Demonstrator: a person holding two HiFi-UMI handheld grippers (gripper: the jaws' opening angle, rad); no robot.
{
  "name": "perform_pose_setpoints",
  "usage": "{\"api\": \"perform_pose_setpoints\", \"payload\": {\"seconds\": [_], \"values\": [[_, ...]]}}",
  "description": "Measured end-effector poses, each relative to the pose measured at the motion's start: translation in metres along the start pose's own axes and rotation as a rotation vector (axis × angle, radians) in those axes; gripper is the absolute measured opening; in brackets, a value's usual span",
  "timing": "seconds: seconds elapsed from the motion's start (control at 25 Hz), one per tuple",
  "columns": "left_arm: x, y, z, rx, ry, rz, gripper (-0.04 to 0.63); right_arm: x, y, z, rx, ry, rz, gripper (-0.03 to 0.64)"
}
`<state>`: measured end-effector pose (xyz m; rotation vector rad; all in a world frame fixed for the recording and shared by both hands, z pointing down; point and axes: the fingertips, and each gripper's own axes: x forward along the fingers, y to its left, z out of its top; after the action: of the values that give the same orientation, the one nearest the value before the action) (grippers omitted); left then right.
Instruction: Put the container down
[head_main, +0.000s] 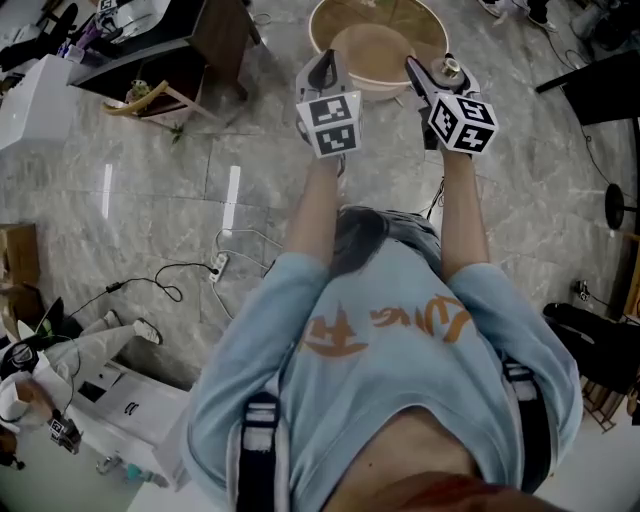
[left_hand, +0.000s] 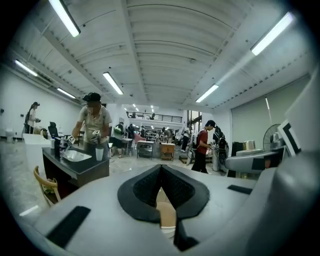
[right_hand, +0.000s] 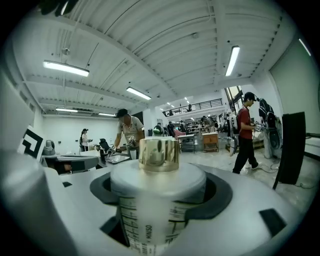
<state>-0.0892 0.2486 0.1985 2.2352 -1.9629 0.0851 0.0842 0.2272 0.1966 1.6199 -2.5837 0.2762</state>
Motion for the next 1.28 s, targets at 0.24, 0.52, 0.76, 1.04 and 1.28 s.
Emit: {"api": "perform_pose_setpoints", "payload": {"seconds": [0.24, 0.52, 0.76, 1.04, 1.28], "values": [[0.001, 0.017, -0.019, -0.04, 0.028, 0.022, 0.025, -0.004, -0.014, -0.015, 0.021, 0.03, -0.058, 0.362], [0.017, 0.015, -0.02, -0.068, 0.028, -0.013, 0.025, -0.002, -0.021, -0.009, -0.011, 0.031, -0.089, 0.362], [0.029, 0.007, -0.018, -0.068, 0.008, -0.028, 0.025, 0.003, -0.031, -0.003, -0.029, 0.032, -0.088, 0.36], [0.063, 0.029, -0.032, -0.073, 0.062, 0.016, 0.025, 0.056, -0.034, -0.014, -0.018, 0.059, -0.032, 0.36], [0.118, 0.051, -0.03, -0.067, 0.079, 0.077, 0.025, 0.125, -0.048, -0.013, -0.006, 0.068, 0.038, 0.36]]}}
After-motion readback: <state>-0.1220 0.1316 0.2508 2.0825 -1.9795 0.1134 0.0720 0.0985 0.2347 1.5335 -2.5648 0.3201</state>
